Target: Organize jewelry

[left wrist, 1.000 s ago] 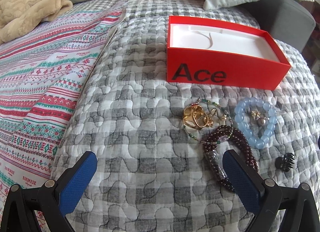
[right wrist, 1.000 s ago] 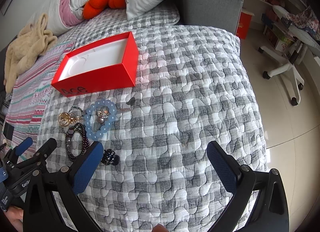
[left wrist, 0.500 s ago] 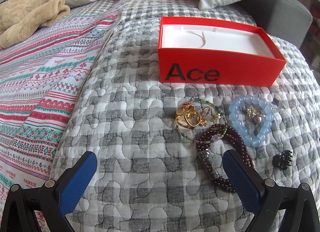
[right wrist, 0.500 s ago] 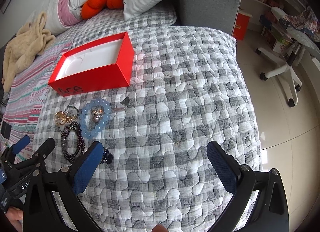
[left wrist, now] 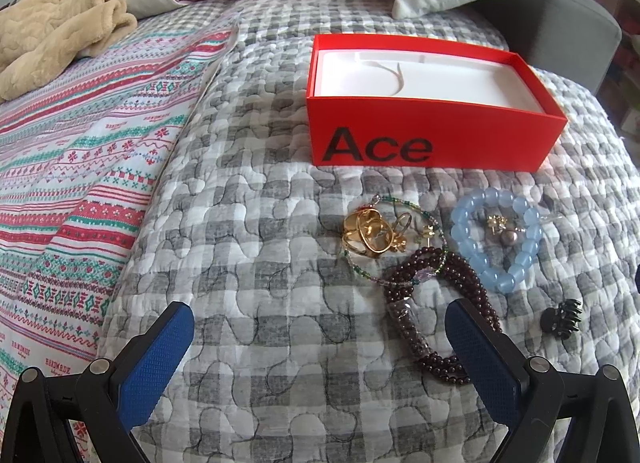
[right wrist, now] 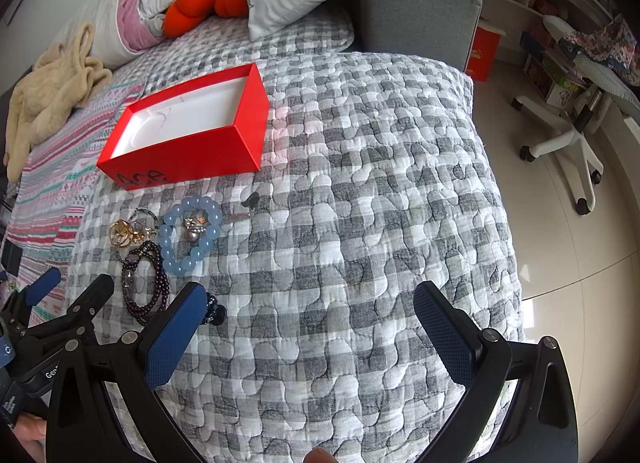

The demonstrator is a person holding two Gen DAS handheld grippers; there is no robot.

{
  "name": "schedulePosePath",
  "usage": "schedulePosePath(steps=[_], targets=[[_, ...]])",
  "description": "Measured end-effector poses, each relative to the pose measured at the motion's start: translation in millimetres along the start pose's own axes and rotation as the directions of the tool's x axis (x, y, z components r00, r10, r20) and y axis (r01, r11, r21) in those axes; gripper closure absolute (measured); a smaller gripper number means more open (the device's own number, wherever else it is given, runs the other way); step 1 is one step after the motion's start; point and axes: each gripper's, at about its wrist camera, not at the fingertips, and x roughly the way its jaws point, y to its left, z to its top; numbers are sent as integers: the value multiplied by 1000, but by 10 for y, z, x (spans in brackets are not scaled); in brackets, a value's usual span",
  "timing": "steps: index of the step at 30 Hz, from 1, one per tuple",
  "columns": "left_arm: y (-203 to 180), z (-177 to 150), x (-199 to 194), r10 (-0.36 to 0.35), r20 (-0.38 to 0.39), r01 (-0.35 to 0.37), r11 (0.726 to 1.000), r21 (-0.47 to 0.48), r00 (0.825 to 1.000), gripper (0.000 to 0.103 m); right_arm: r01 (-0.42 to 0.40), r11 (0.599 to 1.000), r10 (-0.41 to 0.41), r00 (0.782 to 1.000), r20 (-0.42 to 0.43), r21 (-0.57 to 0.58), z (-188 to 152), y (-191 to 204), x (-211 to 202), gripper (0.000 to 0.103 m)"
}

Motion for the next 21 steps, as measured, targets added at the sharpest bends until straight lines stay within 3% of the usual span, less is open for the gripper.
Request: schedulePosePath(steps=[15, 18, 21], targets=[[-64, -26, 5, -7, -4, 7, 1000, 25, 1000, 1, 1, 1000, -1, 1000, 2, 1, -6, 9, 2, 0], [-99, -30, -9, -14, -14, 15, 999, 38, 1000, 9, 2, 1000, -2, 1000, 1, 0, -6, 9, 2, 0], [-93, -24, -14, -96, -34, 96, 995, 15, 995, 24, 2, 1000, -2, 1000, 1, 0, -12, 14, 1, 0]])
